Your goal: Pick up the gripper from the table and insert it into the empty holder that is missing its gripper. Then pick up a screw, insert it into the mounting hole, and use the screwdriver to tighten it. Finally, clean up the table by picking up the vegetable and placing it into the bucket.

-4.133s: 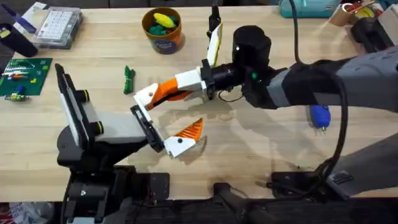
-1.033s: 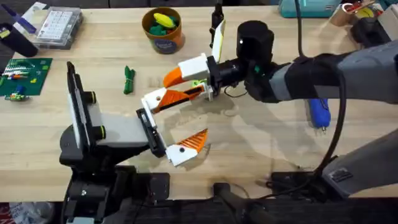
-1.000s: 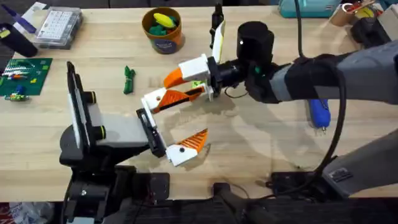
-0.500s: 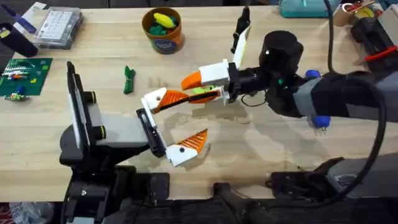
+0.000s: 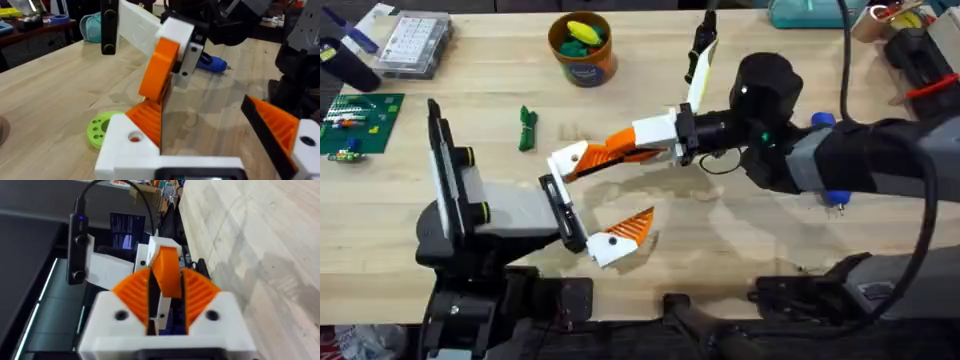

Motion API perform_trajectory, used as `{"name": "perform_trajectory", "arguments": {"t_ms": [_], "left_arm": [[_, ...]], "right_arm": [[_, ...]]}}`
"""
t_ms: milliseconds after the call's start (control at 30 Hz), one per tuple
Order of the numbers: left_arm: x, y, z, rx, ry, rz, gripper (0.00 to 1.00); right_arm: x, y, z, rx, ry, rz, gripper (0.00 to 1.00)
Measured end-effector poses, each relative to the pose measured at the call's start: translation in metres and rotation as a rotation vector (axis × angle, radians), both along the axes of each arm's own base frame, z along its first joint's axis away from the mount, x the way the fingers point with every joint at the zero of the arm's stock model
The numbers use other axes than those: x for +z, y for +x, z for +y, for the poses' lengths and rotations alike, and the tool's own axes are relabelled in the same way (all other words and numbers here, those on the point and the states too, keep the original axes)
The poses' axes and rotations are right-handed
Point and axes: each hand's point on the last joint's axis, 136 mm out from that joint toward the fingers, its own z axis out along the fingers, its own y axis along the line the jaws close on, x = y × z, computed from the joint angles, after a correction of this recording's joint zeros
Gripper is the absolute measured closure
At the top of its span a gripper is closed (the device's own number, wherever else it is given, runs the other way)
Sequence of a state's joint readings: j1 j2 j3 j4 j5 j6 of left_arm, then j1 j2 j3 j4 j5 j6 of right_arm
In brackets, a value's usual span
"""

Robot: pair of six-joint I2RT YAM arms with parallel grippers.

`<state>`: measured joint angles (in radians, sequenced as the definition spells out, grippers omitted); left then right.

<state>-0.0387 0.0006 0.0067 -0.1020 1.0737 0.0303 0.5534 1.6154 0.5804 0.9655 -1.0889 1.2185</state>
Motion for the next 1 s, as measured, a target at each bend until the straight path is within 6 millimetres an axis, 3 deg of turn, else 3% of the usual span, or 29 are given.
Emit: {"name": "perform_trajectory", "arguments": {"t_ms": [100,300,1000], "left_arm": [[0.0001,0.0,0.0,0.0,0.003,-0.006,0.014],[0.0,0.0002,0.0001,0.001,0.003,-0.007,0.014],[0.0,0.0013,0.0007,0.009,0.001,0.0,0.013]], "right_arm": [[-0.0012,0.0004,0.0002,-0.003,-0.003,0.001,0.897],[-0.002,0.0019,0.0002,-0.011,-0.004,-0.002,0.986],[-0.0076,0.0061,0.0037,-0.04,-0.016,0.005,0.87]]}}
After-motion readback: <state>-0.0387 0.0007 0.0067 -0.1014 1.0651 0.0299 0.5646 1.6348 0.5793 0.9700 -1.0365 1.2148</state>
